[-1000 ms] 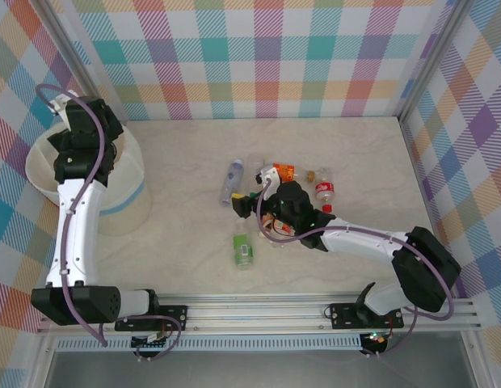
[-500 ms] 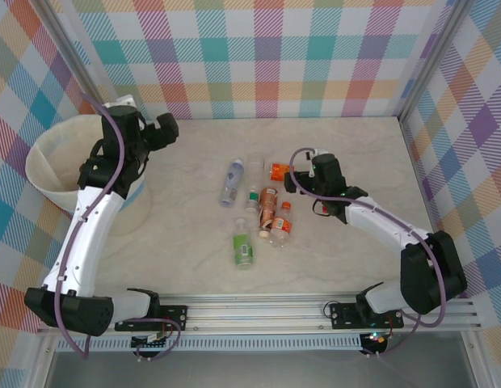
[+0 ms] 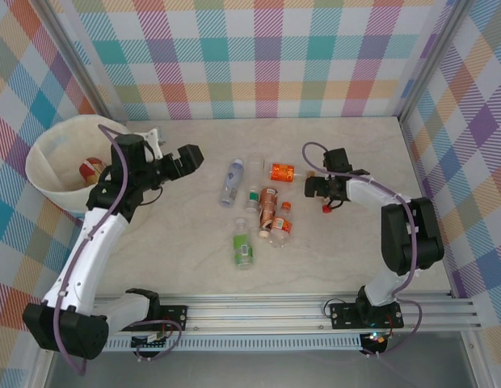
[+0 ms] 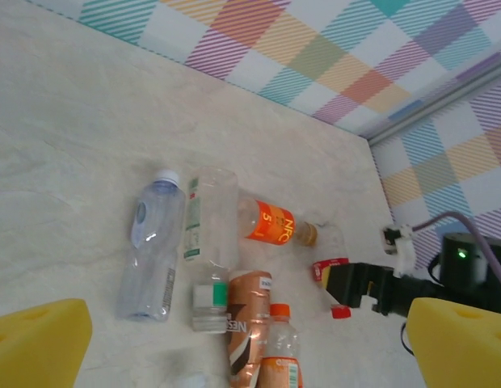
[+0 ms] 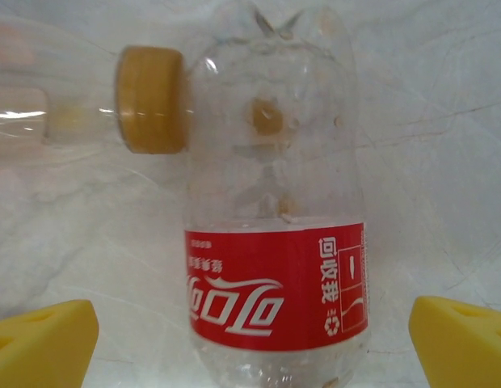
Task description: Put the plastic bottles in the bin
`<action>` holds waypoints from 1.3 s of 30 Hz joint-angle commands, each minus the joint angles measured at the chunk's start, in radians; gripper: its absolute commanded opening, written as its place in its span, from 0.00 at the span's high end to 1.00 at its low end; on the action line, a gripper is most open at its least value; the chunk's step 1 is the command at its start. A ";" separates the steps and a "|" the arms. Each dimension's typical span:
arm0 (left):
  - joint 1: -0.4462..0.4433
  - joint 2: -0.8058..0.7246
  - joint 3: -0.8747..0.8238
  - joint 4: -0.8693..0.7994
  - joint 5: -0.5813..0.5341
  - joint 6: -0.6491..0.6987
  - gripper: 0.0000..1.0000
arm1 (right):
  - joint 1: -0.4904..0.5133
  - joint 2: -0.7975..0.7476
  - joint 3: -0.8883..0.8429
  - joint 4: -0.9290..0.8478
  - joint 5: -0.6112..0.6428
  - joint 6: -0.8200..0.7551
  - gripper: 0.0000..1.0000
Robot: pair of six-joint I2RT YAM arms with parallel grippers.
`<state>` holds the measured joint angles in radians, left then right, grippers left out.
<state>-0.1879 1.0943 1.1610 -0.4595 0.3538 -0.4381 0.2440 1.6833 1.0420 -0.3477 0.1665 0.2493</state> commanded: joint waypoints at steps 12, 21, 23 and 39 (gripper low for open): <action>-0.007 -0.136 -0.183 0.079 0.011 -0.016 0.00 | -0.022 0.132 0.149 -0.162 0.007 0.011 0.17; -0.007 -0.157 -0.224 0.098 -0.006 -0.016 0.00 | -0.022 0.207 0.217 -0.232 -0.003 0.004 0.23; -0.006 -0.161 -0.228 0.089 -0.010 -0.017 0.00 | -0.022 0.210 0.220 -0.236 -0.003 0.003 0.25; -0.007 -0.148 -0.244 0.112 0.010 -0.050 0.00 | -0.020 0.049 0.073 -0.094 -0.013 0.026 0.47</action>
<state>-0.1886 0.9508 0.9306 -0.3862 0.3508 -0.4641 0.2283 1.8206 1.1587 -0.5014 0.1734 0.2550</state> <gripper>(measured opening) 0.999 0.619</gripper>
